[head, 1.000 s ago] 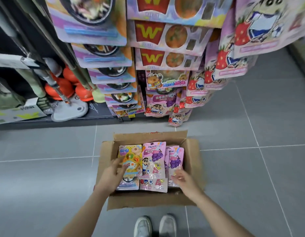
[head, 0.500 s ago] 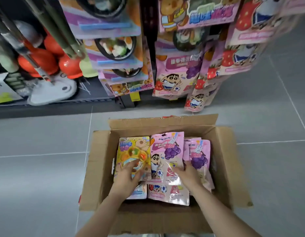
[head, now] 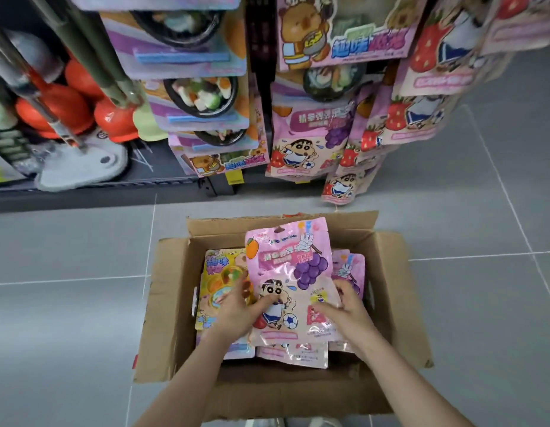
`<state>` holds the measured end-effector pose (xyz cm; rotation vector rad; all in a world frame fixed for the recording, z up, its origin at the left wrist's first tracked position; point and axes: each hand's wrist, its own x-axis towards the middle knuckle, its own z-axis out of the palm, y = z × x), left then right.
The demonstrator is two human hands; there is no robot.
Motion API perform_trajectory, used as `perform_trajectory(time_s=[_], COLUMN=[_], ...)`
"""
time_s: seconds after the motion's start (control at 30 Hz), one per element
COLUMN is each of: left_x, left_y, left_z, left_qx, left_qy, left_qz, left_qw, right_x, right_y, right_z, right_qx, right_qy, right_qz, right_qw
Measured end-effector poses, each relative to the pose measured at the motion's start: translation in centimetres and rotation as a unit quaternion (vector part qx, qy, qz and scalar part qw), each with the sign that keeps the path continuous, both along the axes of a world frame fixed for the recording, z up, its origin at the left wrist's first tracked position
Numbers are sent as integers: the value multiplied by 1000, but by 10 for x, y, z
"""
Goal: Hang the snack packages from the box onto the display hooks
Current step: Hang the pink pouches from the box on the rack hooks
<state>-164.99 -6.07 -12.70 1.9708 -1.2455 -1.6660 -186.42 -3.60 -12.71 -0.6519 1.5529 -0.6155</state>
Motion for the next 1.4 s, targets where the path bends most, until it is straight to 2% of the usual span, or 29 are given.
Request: perform_trajectory(time_s=[0.1,0.2,0.3,0.43,0.57,0.67,0.77,0.9,1.0,1.2,1.4], left_x=[4,27,52,76,74,71,69,66,65,61,52], left_y=[-7,-6,3,13,16,14,12,7,1,-21,-43], left_z=[8,1,-18,-60,-78,-73,-57,-12,42,206,376], left_qx=[45,36,13,1,-32,-56,-90,-108,-111,-152,-239], left_qy=[74,58,-6,-45,-58,-55,-44,-42,-39,-41,-25], left_qz=[89,143,161,165,154,135,114,98,83,62,21], left_qw=[992,987,987,985,986,988,988,988,990,986,970], right_x=[10,16,13,2,14,25,33,27,8,-30,-62], right_y=[-6,-7,-2,1,-3,-9,-9,-4,-11,-31,-29], right_z=[12,7,-13,-52,-82,-90,-80,-33,25,209,393], right_qx=[-2,-12,-18,-18,-17,-17,-35,-61,-96,-139,-219], right_qy=[-3,12,98,191,189,215,202,195,198,183,178], right_qz=[32,52,24,-5,18,25,15,1,-7,-45,-78], right_qw=[999,998,995,981,982,976,979,979,976,972,956])
